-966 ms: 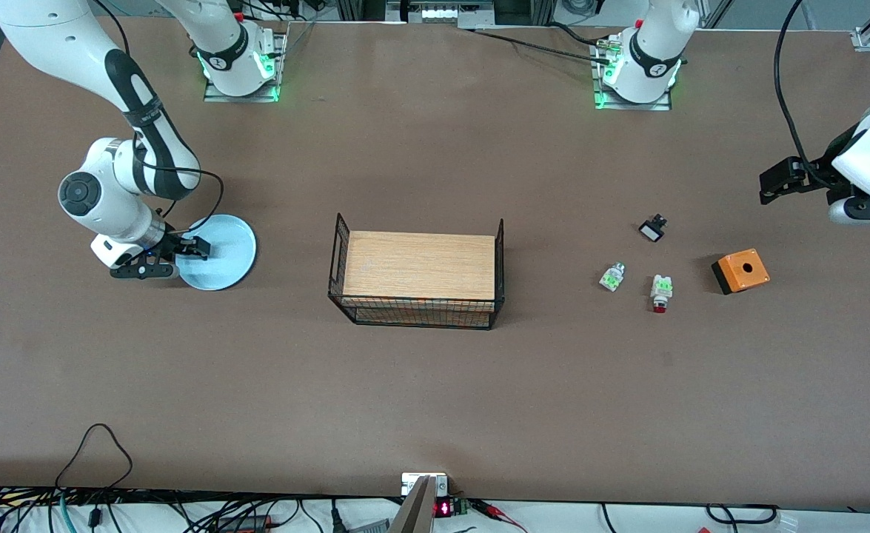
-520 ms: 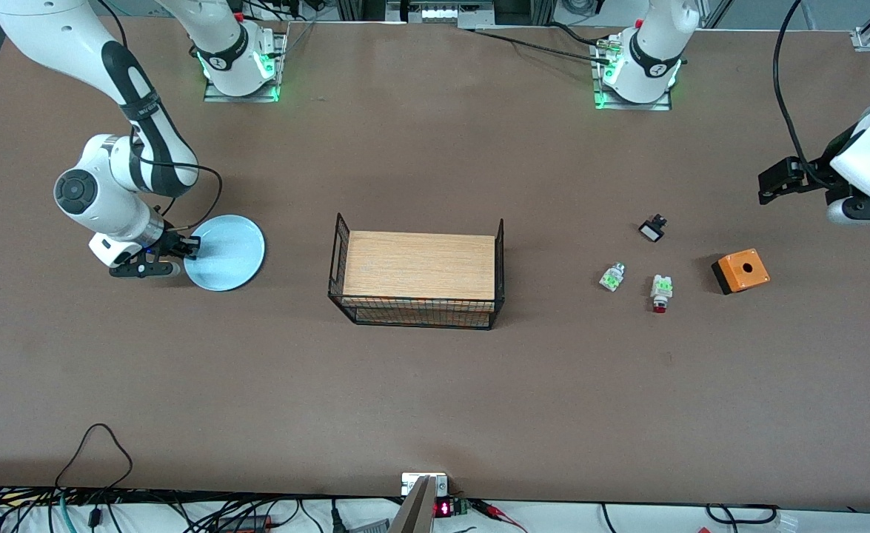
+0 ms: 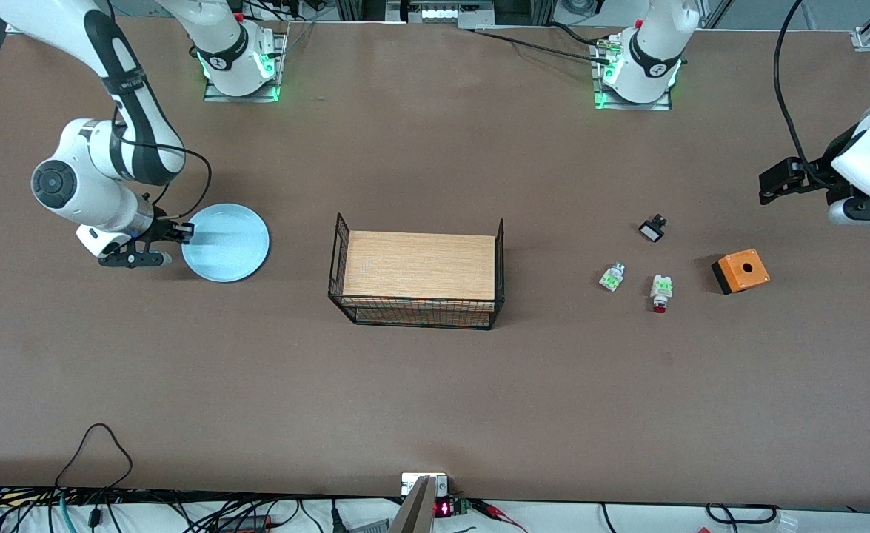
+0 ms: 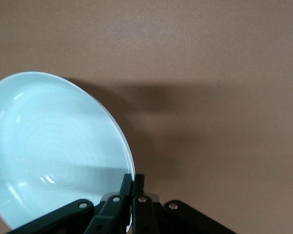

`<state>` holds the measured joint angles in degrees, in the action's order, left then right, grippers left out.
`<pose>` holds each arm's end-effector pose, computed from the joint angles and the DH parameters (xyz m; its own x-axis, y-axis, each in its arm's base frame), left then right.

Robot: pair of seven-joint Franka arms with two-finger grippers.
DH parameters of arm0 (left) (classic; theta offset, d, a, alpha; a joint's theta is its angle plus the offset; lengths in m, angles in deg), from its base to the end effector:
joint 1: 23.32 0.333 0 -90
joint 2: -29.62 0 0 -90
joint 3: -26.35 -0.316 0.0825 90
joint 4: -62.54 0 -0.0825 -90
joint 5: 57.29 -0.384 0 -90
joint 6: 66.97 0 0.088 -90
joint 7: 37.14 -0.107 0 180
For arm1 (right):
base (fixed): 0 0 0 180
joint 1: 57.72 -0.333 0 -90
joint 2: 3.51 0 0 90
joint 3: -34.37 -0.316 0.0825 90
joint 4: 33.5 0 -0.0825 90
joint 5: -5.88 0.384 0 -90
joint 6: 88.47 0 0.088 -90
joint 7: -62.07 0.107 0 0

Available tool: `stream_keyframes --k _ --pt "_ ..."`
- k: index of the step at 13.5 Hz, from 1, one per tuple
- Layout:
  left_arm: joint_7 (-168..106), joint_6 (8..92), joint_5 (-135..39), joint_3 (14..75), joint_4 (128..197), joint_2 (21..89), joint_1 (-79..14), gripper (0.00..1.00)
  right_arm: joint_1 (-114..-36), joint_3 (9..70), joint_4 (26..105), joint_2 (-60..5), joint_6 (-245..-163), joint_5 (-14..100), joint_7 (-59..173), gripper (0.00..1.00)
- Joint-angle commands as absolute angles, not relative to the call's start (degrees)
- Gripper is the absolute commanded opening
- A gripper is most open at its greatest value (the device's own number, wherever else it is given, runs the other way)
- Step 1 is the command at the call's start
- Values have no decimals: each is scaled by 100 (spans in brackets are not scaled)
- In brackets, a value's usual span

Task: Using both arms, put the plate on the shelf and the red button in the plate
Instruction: 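Lower the right gripper to the plate rim and close on it, then lift the plate with the right gripper and carry it over the basket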

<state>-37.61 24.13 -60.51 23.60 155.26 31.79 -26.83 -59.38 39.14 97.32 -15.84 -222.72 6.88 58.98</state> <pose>0.5648 -0.0021 0.5827 0.9975 -0.0224 -0.0666 -0.0262 -0.9980 -0.0572 0.5141 -0.0282 0.2473 0.9880 -0.0127 -0.1540 -0.0130 -0.9999 -0.0010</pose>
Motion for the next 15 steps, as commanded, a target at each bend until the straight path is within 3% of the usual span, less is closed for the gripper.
stream_keyframes --k 1,4,9,11,15 --pt "-3793 2268 -5914 2354 15342 3252 -2657 100 -5895 3702 9571 -845 -21261 755 6407 0" --pt "-3793 2268 -5914 2345 15289 3252 -2648 100 -5912 3499 8852 -413 -20049 1150 6821 0" --pt "-3793 2163 -5905 2354 15245 3252 -2657 100 -6087 3385 6857 -430 -17815 1853 8128 0" --pt "-3793 2154 -5905 2354 15236 3252 -2648 100 -6516 3385 6425 -430 -17505 1967 9111 0" --pt "-3793 2145 -5905 2363 15227 3217 -2648 100 -7650 3385 6073 -631 -17749 2117 11396 0"
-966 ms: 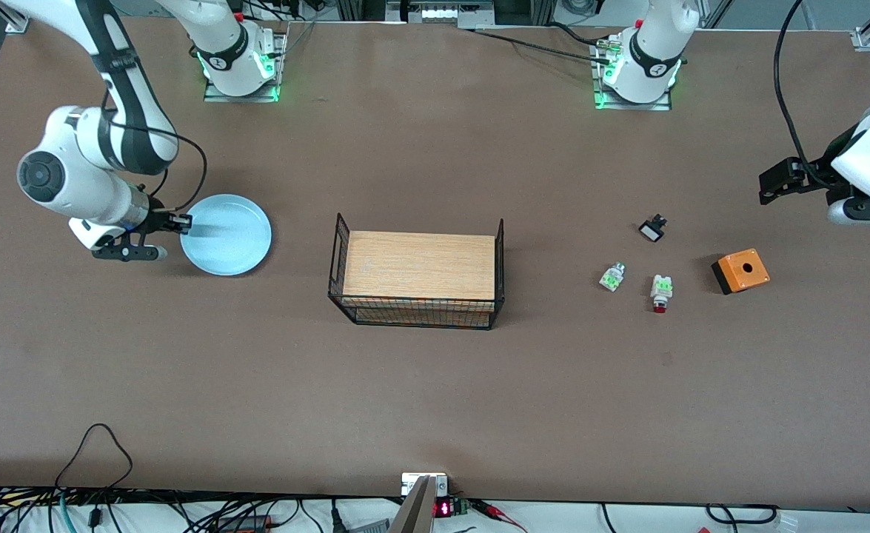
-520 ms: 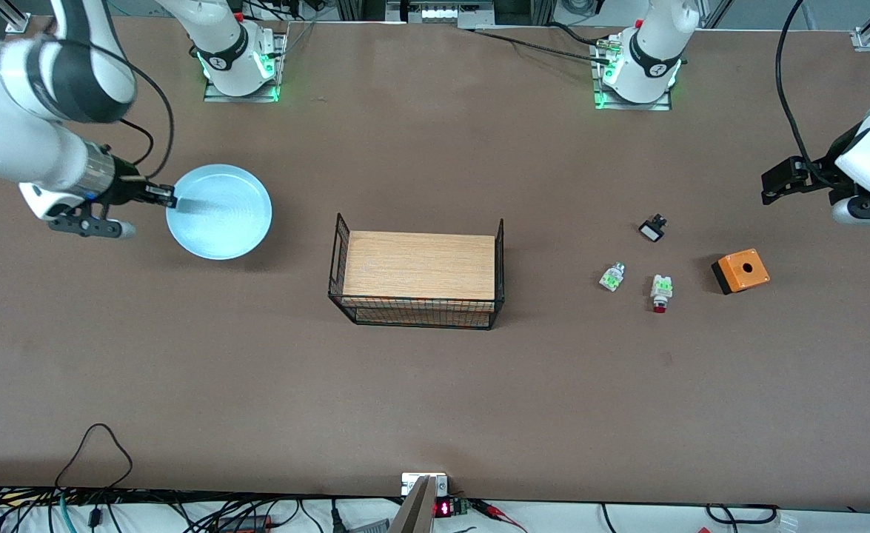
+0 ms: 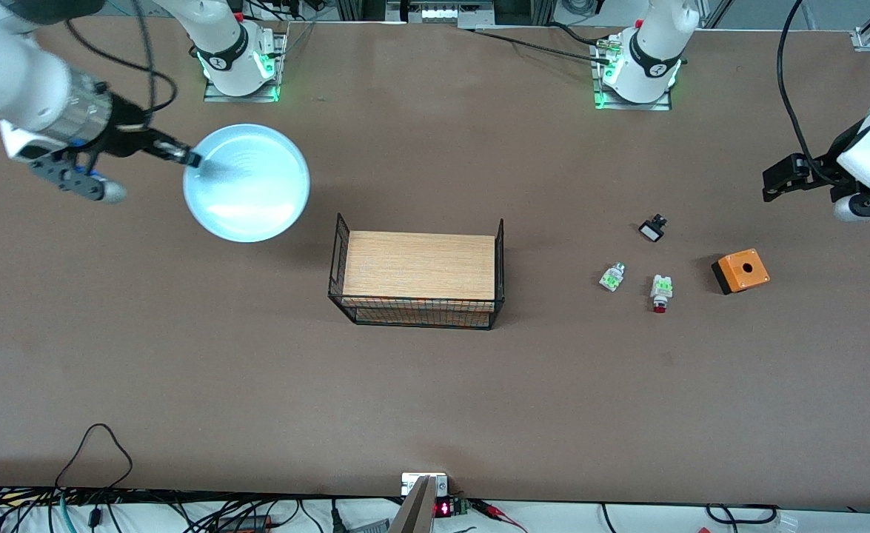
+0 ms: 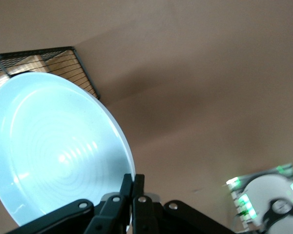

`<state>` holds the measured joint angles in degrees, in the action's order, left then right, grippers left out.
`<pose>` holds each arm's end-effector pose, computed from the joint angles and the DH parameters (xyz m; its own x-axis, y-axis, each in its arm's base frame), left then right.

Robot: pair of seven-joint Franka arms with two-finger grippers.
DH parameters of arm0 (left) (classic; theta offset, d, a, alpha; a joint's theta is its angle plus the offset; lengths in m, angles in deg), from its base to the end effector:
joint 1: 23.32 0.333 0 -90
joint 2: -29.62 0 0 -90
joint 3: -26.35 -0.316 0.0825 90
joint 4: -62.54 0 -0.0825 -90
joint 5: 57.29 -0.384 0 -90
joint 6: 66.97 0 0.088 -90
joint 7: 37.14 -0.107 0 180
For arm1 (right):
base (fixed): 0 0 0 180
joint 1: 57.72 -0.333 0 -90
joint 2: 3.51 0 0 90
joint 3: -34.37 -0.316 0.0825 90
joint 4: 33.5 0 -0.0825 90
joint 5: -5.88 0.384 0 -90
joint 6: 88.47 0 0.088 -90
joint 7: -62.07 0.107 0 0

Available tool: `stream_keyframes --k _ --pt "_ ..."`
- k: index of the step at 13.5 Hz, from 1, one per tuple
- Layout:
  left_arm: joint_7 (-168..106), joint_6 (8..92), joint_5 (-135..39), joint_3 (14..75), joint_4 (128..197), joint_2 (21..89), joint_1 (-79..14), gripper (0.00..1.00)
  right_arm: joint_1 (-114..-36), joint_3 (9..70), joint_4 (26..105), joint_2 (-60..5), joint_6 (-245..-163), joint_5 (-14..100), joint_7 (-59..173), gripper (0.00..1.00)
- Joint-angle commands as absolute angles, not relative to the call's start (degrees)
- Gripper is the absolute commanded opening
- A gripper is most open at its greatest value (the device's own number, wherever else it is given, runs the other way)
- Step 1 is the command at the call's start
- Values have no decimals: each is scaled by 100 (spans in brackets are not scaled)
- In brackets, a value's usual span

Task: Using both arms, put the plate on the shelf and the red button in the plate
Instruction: 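Lift the plate with the right gripper and carry it over the basket, then lower the plate onto the wooden board while the left gripper reaches out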

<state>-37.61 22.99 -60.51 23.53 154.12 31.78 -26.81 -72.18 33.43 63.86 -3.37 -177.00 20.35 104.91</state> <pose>0.5637 -0.0011 0.5906 0.9976 -0.0197 -0.0664 -0.0236 -0.9981 -0.0574 0.5175 0.1709 0.5672 0.8519 -0.4434 -0.2787 -0.4806 -0.8733 -0.0796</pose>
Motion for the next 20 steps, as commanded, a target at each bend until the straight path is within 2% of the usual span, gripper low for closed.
stream_keyframes --k 1,6,9,20 --pt "-3801 2145 -5905 2354 15227 3217 -2648 100 -7853 3385 5941 -745 -17933 2117 11915 0" --pt "-3740 2215 -5949 2398 15053 3261 -2719 100 -8828 3385 5738 -1492 -19048 2021 13534 0" --pt "-3775 2207 -5923 2354 15008 3252 -2648 100 -9111 3385 5729 -1879 -19744 1907 14037 0" --pt "-3520 1705 -5984 2398 15052 3560 -2657 100 -9419 3411 5764 -2635 -20597 1740 14179 0"
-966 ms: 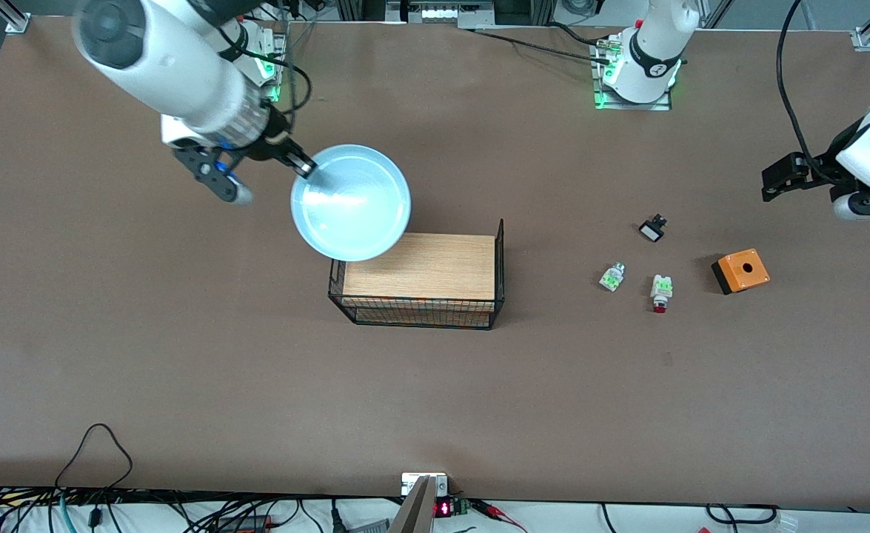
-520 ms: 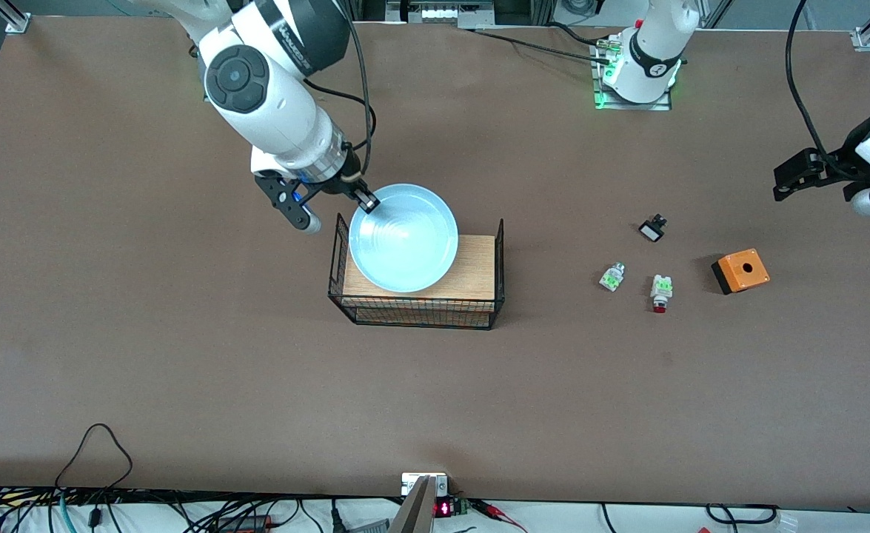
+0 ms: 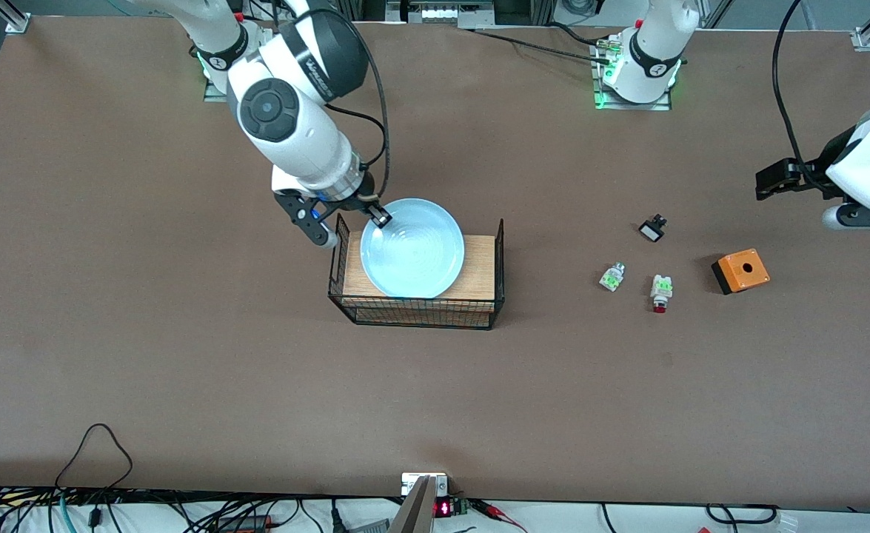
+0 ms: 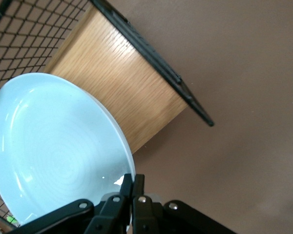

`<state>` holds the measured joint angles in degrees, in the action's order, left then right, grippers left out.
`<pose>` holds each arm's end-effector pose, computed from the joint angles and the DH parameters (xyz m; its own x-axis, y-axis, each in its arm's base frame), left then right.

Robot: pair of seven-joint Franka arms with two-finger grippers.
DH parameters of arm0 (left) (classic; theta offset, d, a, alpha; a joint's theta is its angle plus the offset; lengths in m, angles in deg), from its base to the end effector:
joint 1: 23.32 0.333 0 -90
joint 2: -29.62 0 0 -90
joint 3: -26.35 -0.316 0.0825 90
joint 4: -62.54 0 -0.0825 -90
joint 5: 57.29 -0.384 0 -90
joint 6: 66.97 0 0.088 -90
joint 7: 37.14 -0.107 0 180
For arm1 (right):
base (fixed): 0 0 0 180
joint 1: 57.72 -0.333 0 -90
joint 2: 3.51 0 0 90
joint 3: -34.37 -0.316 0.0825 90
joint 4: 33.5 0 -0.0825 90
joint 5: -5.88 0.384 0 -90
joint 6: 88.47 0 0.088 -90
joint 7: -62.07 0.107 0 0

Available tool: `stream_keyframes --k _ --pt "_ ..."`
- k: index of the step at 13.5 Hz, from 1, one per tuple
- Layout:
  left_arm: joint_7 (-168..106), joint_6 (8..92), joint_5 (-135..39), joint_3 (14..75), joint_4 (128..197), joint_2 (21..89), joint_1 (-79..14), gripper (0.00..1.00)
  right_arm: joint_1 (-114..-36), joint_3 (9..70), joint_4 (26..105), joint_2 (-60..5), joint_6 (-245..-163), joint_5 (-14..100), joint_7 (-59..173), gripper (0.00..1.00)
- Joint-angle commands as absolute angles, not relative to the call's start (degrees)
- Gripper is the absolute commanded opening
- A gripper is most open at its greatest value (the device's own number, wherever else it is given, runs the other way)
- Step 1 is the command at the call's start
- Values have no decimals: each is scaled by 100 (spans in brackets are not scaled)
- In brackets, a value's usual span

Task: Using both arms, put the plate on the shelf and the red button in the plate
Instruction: 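Lower the plate onto the wooden board while the left gripper reaches out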

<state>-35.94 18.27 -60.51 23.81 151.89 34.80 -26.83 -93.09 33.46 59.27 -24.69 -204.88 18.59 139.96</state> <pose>0.5696 -0.0043 0.5726 0.9871 0.0093 -0.1599 -0.0008 -0.9980 -0.0634 0.5323 0.4047 0.4156 0.6729 -0.7135 -0.1953 -0.7356 -0.6733 -0.0751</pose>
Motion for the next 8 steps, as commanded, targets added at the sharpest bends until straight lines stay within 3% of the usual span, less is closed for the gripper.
stream_keyframes --k 1,6,7,8 --pt "-3520 1723 -5984 2398 15025 3717 -2657 100 -9411 3420 5773 -2662 -20606 1740 14170 0" --pt "-3599 1776 -5888 2415 15025 4928 -2745 100 -9402 3446 5870 -2776 -20765 1678 14126 0" --pt "-3599 1941 -5888 2459 15025 5210 -2788 100 -9402 3446 5861 -2768 -20756 1695 14126 6" --pt "-3634 2204 -5896 2460 15077 5299 -2806 100 -9384 3446 5843 -2750 -20747 1704 14135 43"
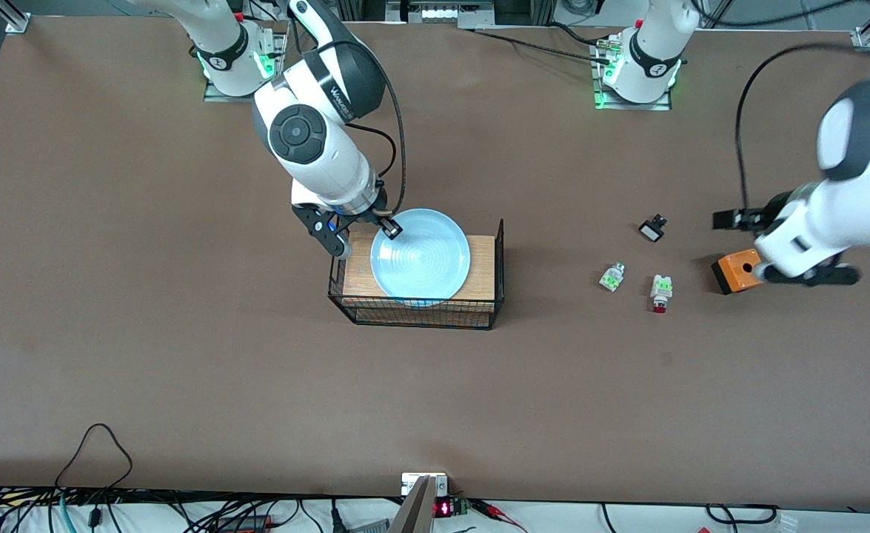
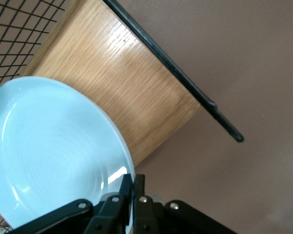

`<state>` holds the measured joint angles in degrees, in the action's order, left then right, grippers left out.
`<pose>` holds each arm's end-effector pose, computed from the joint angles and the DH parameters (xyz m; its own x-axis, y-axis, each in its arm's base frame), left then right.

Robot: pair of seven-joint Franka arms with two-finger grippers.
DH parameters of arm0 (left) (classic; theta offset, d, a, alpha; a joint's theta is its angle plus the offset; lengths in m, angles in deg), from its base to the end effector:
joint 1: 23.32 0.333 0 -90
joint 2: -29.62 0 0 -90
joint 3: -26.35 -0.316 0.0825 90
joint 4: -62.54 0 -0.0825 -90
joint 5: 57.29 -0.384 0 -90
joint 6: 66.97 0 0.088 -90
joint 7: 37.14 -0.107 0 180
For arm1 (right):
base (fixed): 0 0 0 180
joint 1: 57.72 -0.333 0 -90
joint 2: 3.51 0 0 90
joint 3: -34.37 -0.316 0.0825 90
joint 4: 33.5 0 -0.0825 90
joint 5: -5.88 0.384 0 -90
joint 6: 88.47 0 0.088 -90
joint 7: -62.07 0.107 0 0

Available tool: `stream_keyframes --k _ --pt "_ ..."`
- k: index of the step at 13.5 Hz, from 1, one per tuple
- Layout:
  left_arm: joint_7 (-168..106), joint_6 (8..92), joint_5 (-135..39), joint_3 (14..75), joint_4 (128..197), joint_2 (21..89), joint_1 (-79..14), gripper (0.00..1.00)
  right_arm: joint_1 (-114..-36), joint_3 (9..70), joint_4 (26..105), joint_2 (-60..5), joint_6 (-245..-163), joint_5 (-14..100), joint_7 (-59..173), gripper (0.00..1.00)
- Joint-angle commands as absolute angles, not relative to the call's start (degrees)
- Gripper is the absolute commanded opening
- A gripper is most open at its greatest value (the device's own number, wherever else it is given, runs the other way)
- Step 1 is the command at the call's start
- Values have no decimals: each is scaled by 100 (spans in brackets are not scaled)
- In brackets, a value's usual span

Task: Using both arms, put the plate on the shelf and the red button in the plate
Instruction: 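Release the plate and withdraw the right gripper while the left grasps the button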

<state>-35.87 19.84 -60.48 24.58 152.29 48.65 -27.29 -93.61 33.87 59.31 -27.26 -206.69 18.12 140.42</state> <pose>0.6125 -0.0193 0.4275 0.9280 -0.0082 -0.3724 -0.0373 -0.9968 -0.0710 0.5370 0.4087 0.3878 0.6659 -0.7227 -0.1853 -0.7415 -0.6685 -0.0576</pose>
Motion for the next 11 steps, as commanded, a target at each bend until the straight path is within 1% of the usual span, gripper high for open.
stream_keyframes --k 1,3,6,8,10,11 --pt "-3939 2468 -5888 2460 15087 5387 -2772 100 -9419 3446 5843 -2706 -20712 1678 14178 99" --pt "-4870 3344 -5861 2460 15130 5843 -2649 100 -9384 3464 5826 -2488 -20651 1652 14153 100" --pt "-4909 4304 -5861 2460 15656 6064 -2578 100 -9349 3744 5765 -2180 -20142 1626 14100 100" --pt "-4926 4876 -5861 2460 15973 6179 -2552 100 -9340 3972 5581 -1977 -19660 1433 13873 100" --pt "-4970 5272 -5870 2460 16237 6301 -2552 100 -9209 4140 5151 -1863 -18818 1327 13225 100" --pt "-4970 5387 -5870 2460 16264 6407 -2552 100 -9078 4245 4905 -1827 -18387 1326 12803 100"
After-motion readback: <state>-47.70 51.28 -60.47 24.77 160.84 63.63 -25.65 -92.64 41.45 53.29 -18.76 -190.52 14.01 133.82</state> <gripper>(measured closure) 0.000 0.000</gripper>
